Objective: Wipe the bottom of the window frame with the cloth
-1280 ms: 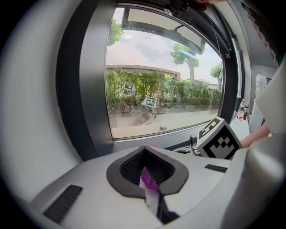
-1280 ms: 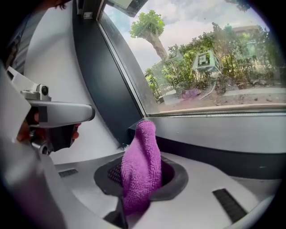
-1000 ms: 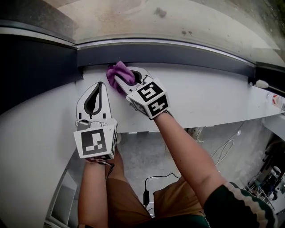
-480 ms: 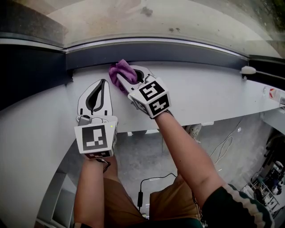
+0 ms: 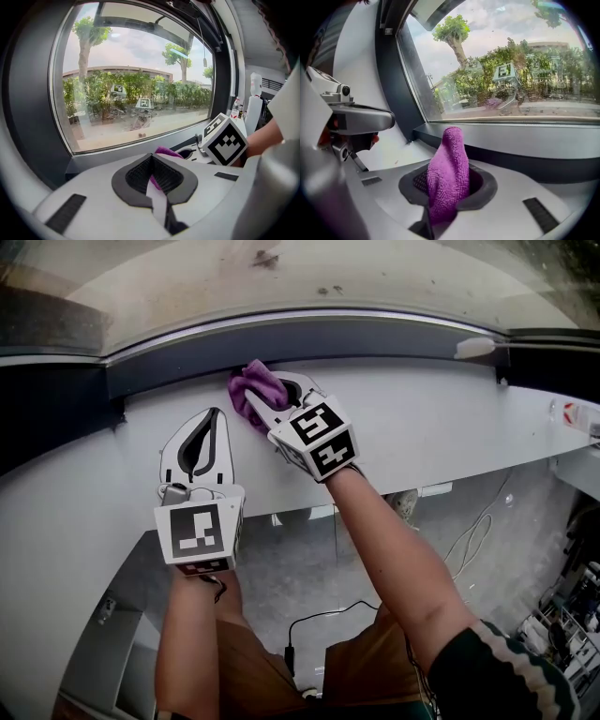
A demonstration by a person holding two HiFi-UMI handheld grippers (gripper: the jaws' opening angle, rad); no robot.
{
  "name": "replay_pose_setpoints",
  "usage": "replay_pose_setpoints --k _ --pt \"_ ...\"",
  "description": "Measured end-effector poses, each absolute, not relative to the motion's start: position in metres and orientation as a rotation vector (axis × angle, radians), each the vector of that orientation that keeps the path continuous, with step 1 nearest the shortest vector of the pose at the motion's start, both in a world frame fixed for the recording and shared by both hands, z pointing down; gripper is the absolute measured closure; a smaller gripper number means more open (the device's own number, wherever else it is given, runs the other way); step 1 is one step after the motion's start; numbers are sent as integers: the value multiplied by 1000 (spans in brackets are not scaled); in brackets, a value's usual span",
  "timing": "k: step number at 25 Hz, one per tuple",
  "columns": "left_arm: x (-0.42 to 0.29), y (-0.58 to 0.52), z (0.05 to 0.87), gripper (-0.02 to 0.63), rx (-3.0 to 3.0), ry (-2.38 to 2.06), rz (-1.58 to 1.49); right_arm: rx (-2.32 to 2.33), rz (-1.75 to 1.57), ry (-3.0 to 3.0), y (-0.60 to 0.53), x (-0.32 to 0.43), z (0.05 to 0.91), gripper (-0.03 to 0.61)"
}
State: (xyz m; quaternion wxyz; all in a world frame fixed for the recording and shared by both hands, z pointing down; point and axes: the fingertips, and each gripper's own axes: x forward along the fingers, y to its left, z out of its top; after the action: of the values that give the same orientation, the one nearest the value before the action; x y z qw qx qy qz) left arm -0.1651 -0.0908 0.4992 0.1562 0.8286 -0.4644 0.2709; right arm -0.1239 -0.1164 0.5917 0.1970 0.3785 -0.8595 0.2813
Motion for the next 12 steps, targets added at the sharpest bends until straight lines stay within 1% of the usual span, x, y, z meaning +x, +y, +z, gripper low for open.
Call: replay_pose_setpoints --k 12 --pt "-95 -84 502 606 2411 -1240 767 1126 796 -2382 -107 -56 590 483"
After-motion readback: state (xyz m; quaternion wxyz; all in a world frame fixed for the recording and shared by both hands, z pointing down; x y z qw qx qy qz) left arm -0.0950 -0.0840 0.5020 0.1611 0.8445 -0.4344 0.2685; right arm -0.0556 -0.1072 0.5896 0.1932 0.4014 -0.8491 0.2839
